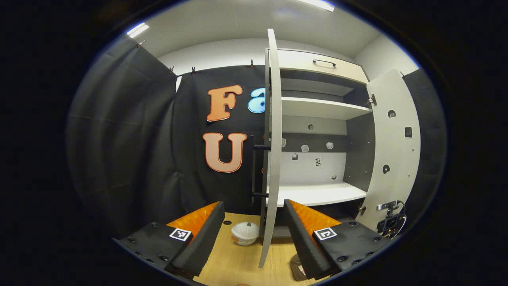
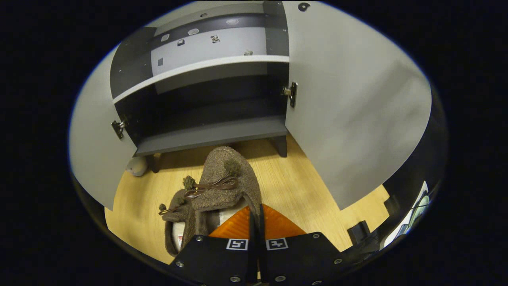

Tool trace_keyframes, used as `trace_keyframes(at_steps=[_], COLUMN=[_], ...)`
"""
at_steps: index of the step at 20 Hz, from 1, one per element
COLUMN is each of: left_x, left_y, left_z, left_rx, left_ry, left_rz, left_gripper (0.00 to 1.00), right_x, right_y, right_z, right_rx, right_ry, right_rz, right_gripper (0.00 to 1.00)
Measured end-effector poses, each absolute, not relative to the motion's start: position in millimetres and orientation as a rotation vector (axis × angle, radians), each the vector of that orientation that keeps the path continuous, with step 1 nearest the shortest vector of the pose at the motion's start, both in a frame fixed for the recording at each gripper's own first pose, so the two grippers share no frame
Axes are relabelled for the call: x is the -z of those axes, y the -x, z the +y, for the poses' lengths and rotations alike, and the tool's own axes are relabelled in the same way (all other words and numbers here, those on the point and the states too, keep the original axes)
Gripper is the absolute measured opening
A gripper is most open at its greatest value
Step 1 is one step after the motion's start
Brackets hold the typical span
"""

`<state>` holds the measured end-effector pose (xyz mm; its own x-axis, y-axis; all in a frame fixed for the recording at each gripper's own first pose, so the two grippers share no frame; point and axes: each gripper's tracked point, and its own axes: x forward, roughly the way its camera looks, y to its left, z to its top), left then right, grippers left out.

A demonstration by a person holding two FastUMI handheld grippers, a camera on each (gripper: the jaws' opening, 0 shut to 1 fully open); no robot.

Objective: Grab one shoe with the right hand and put it into the shoe cabinet, grab the other shoe with the left hand and put it into the shoe cabinet; then close the right door with the right hand and the left door with the left hand.

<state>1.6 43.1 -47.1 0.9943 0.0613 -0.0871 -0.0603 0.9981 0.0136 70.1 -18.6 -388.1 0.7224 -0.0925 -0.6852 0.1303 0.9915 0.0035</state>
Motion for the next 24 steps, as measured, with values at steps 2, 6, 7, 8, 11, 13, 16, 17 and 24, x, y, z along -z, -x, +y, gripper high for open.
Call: trace_keyframes(at_steps=[2,6,7,8,11,13,16,17,24], left_x=[45.8,40.9,40.4,41.0,43.3,45.2,48.0,48.4,47.9], left_y=[-0.9,-1.5,-1.3,-1.4,-1.1,-1.1,0.1,0.8,4.6], left_z=[42.6,44.1,44.9,45.4,44.4,40.4,37.3,36.3,43.1], left_rx=[-0.052,-0.047,-0.046,-0.045,-0.044,-0.031,-0.029,-0.029,-0.076], left_ry=[-0.013,-0.022,-0.021,-0.020,-0.023,-0.030,-0.040,-0.037,-0.044], left_rz=[0.083,0.066,0.065,0.066,0.069,0.069,0.075,0.077,0.084], left_gripper=[0.96,0.96,0.96,0.96,0.96,0.96,0.96,0.96,0.96], right_x=[354.5,288.5,271.6,252.5,201.0,176.0,140.0,132.2,125.6], right_y=[-77.3,-105.8,-114.1,-121.3,-151.6,-174.3,-212.8,-227.3,-329.5], right_z=[-7.4,10.2,13.7,18.8,31.2,34.0,41.0,41.3,41.6], right_rx=[0.097,0.057,0.050,0.041,0.017,0.020,0.016,0.016,0.044], right_ry=[-0.076,-0.112,-0.115,-0.125,-0.146,-0.155,-0.176,-0.178,-0.195], right_rz=[0.726,0.676,0.653,0.627,0.559,0.525,0.468,0.452,0.452], right_gripper=[0.02,0.02,0.02,0.01,0.02,0.02,0.02,0.02,0.02])
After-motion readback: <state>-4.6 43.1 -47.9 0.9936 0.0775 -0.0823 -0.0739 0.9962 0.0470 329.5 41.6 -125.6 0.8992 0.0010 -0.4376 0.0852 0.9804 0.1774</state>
